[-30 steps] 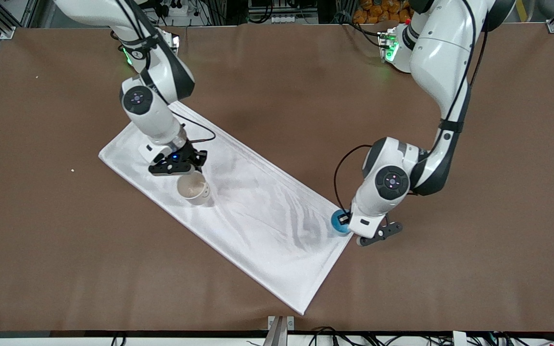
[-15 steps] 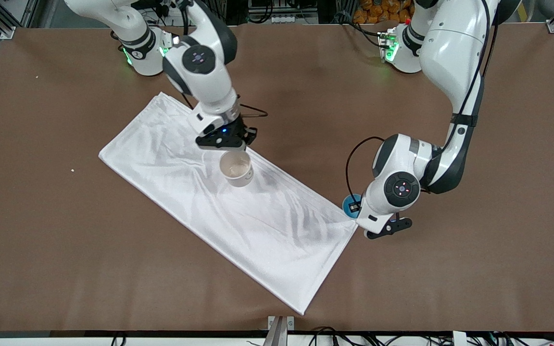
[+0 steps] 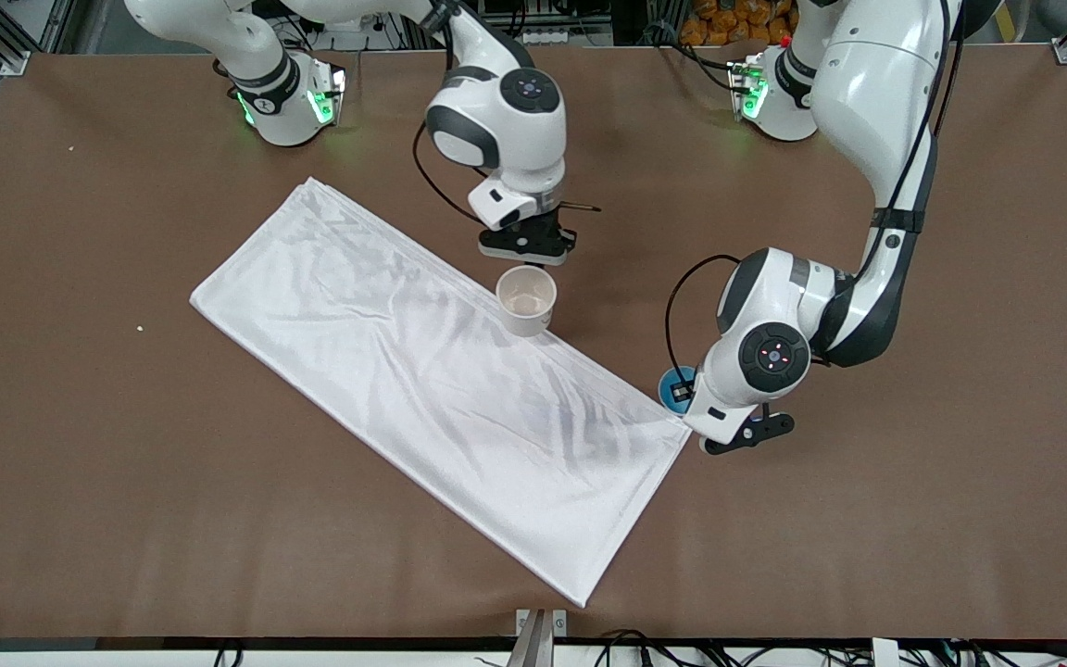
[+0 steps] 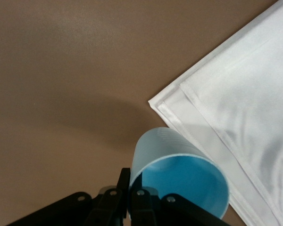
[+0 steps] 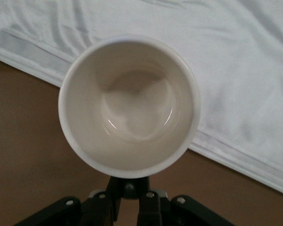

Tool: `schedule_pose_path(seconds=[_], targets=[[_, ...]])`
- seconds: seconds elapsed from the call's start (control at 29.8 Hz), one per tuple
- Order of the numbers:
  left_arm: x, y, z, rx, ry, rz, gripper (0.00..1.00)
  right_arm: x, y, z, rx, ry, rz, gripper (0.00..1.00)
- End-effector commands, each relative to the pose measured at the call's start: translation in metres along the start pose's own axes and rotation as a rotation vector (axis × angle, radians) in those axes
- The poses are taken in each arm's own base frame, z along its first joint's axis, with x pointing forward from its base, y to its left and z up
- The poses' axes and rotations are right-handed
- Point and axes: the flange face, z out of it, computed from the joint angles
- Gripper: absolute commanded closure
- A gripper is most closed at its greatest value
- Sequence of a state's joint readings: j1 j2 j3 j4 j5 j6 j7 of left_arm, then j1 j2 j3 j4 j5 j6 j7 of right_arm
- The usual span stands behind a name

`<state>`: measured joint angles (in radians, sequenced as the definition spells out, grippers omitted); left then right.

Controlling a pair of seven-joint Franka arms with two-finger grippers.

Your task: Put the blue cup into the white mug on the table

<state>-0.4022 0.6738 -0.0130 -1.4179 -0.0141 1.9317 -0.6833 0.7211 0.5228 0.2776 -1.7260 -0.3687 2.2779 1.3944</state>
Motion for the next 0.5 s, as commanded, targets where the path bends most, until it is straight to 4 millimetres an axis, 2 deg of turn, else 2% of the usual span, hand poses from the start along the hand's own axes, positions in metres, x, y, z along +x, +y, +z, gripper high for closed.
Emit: schedule_pose_path(seconds=[0.0,0.47], targets=[[-0.008,-0.003,-0.009,-0.001,-0.012,0.011,1.00,-0.008,-0.020,0.005,-0.003,0.023,0.029,1.00],[-0.010,-0.002,-0.012,-0.001,-0.014,0.013,1.00,-0.029,-0.047,0.024,0.082,0.006,0.081,1.00]])
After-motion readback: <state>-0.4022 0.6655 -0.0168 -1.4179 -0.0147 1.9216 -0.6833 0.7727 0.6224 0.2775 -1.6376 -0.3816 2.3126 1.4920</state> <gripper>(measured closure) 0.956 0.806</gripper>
